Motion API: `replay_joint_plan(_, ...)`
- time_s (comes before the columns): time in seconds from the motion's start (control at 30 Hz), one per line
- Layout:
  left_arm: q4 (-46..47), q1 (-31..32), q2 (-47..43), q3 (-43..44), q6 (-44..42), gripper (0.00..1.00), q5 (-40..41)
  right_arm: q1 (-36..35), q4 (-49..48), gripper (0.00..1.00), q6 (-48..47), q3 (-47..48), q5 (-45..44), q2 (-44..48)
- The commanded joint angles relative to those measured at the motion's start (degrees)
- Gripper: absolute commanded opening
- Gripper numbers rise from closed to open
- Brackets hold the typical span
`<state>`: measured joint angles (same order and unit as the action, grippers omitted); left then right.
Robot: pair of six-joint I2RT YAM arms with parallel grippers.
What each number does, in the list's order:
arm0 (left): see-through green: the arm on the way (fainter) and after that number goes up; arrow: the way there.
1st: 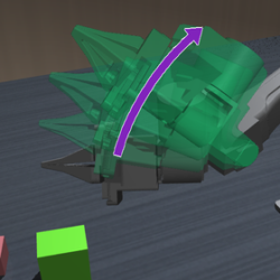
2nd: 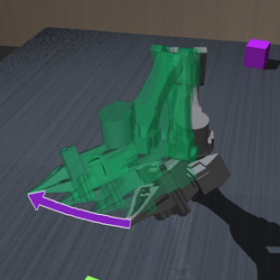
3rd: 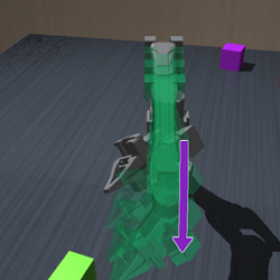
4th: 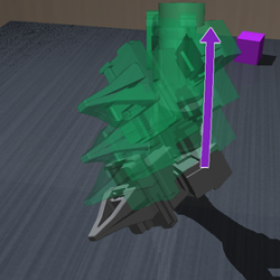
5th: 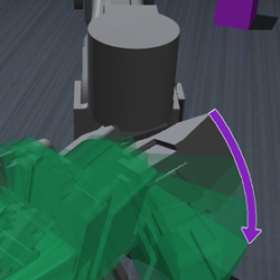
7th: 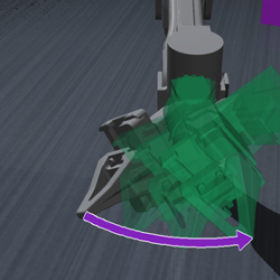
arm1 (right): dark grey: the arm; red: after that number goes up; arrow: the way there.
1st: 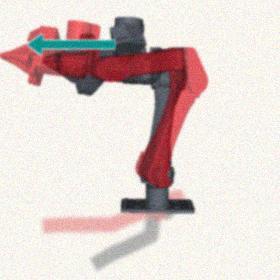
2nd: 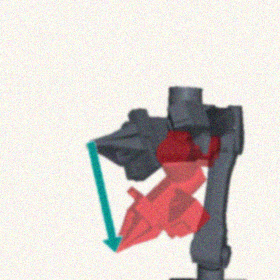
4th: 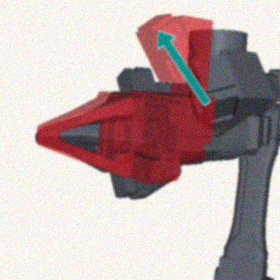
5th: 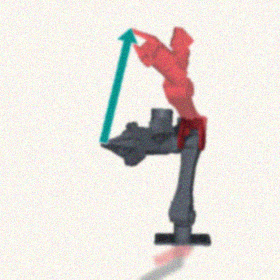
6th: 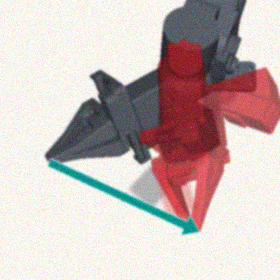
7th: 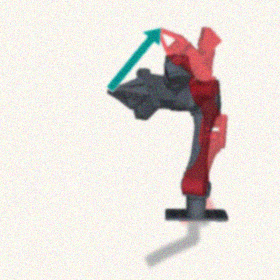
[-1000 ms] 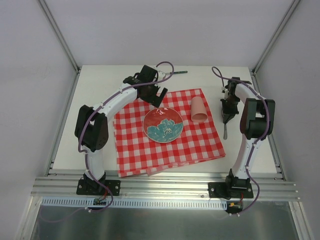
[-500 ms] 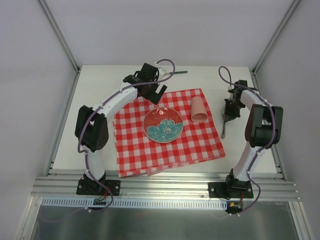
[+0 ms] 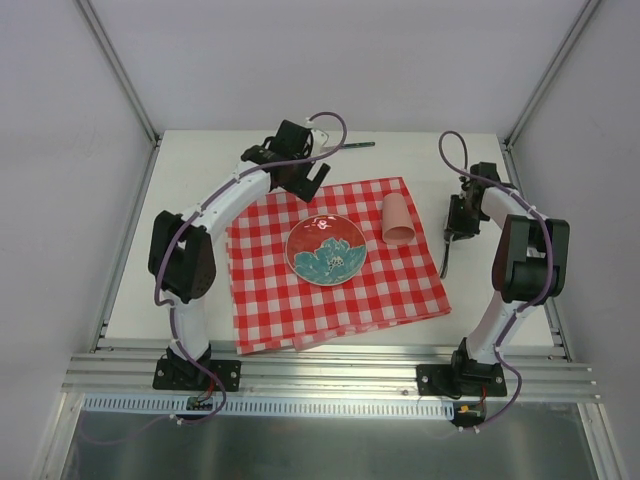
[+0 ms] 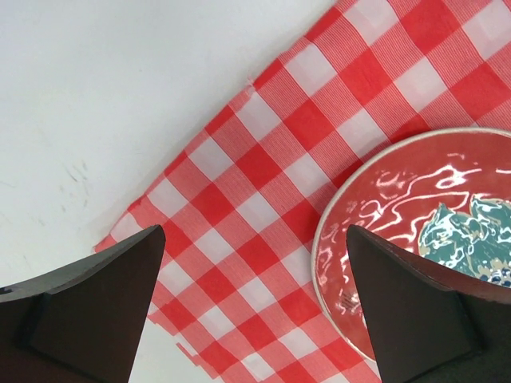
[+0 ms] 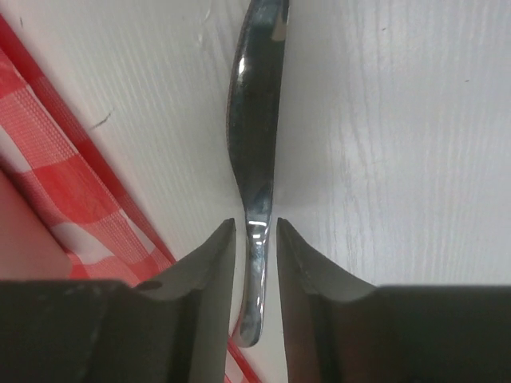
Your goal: Set the dinner table for one person
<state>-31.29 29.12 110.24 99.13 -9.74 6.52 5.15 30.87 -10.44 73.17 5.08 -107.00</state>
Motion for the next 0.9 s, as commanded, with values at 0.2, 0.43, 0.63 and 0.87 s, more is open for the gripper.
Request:
replay_joint_plan(0.2, -0.44, -2.23, -1.69, 6.07, -0.46, 0.99, 0.59, -3.65, -6.97, 0.40, 3.41, -7.33, -7.19, 6.19)
replay_joint_plan(0.43, -0.44, -2.14, 0.95, 9.85, 0.51, 0.99, 0.33, -4.18, -5.38, 0.00, 1.21, -10.32, -9.65, 3.82)
replay_joint_plan(0.63, -0.53, -2.05, 1.03, 9.50, 1.39, 0.99, -0.02, -5.06, -7.06, 0.00, 1.82, -11.99, -12.55, 3.64)
replay_joint_plan(0.87, -0.44, -2.05, 2.79, 11.17, 2.18, 0.99, -0.28, -6.20, -6.01, 0.00, 0.07, -11.38, -12.03, 13.55)
